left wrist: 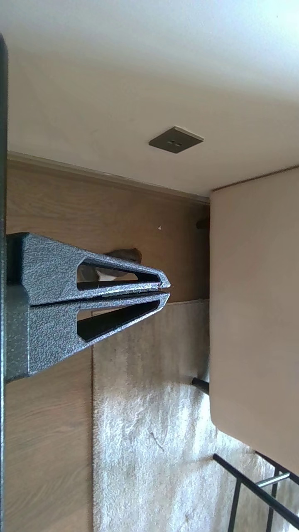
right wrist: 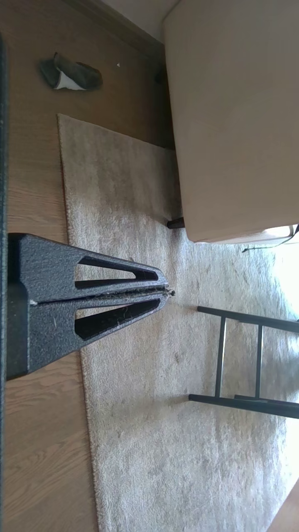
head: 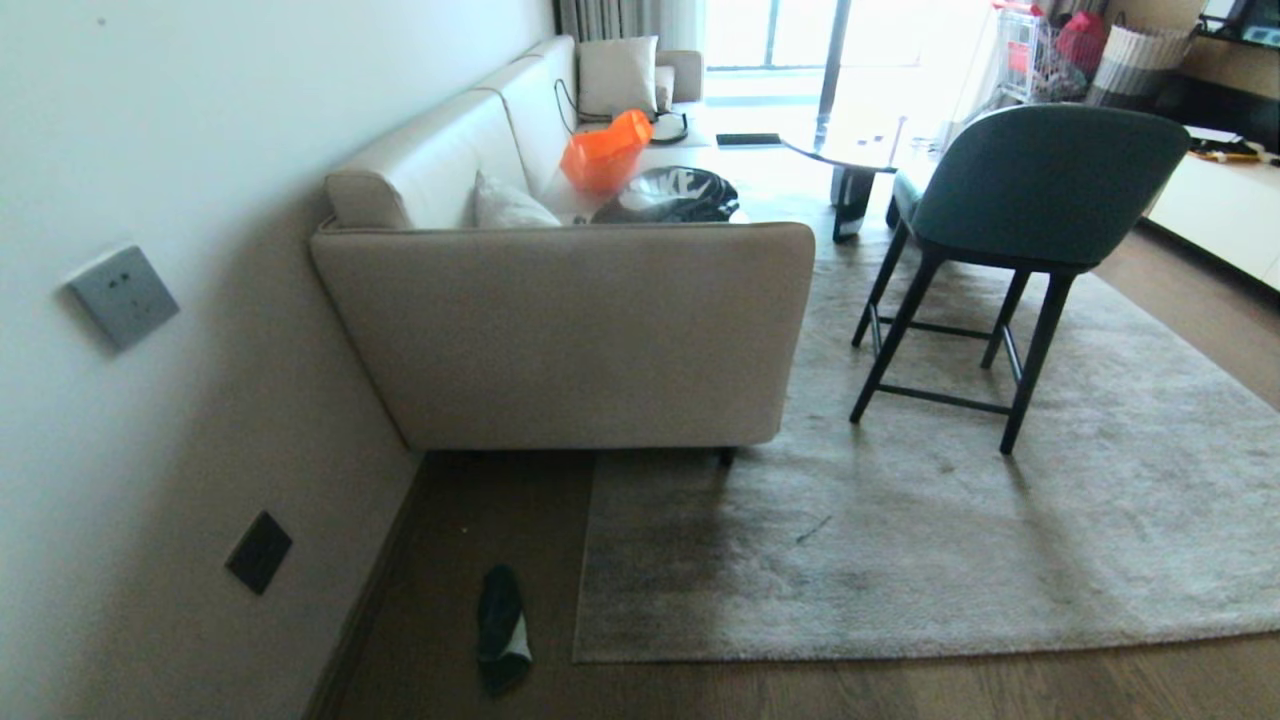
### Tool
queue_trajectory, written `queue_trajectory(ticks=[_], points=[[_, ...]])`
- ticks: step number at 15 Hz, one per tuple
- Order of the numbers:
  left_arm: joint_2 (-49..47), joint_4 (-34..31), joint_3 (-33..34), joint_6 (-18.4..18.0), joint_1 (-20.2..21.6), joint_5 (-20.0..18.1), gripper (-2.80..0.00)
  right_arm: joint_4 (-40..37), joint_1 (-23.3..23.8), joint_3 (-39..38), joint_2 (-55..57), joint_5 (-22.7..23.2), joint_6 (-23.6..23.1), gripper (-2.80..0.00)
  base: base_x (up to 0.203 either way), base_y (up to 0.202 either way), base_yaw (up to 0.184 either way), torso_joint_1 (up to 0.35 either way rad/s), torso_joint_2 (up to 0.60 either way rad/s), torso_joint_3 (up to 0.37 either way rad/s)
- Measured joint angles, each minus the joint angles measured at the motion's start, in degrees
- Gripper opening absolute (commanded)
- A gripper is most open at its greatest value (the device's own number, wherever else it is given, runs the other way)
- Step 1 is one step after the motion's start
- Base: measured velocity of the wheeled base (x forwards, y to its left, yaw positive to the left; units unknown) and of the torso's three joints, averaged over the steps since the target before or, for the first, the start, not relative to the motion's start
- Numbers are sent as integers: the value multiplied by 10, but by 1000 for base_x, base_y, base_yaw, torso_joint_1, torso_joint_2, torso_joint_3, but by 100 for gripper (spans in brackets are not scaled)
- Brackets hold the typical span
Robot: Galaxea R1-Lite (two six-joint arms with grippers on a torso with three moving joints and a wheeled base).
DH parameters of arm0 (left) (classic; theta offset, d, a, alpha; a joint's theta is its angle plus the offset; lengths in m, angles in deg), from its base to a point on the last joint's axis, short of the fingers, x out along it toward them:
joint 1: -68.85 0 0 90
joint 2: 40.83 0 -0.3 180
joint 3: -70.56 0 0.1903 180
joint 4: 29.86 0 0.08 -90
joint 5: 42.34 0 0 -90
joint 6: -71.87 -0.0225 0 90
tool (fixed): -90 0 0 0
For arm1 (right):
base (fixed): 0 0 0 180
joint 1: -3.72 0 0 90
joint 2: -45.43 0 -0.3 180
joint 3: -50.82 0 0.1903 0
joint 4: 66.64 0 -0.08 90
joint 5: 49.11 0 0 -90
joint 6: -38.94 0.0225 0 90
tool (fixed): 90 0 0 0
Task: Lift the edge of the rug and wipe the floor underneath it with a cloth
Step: Pick up the rag
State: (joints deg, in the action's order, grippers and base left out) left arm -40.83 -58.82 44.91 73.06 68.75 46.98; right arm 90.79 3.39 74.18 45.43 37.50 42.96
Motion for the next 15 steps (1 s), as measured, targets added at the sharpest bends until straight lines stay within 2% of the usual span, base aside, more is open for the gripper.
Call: queue_trajectory(ticks=[15], points=[[0, 0, 0, 0, 0, 0, -280, 0, 0, 0, 0, 0, 0, -280, 0, 0, 0, 5, 26, 30]])
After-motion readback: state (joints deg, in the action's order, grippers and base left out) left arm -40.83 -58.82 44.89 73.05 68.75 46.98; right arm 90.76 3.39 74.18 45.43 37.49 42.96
